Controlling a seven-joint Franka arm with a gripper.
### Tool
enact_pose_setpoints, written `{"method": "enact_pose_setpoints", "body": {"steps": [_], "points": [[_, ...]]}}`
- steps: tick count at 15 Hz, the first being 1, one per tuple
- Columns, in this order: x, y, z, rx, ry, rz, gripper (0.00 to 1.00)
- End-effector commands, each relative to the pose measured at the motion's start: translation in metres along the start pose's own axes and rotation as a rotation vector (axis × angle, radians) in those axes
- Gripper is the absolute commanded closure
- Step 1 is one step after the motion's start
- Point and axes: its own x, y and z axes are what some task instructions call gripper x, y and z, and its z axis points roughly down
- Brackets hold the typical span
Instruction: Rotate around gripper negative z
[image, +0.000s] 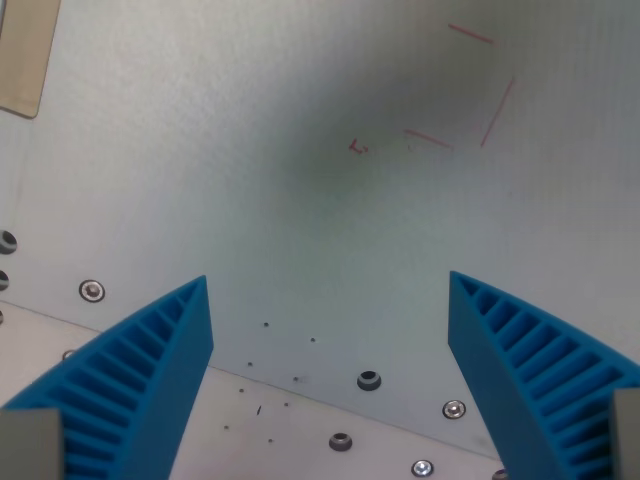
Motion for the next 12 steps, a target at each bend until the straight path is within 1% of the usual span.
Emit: {"method": "enact_pose_setpoints", "body": {"steps": [1, 12], "points": [[-0.0003, 0.0008, -0.0019, -0.001, 0.004, -0.147, 0.00], [-0.0003, 0.0008, -0.0019, -0.002, 0.004, -0.276, 0.00]]}}
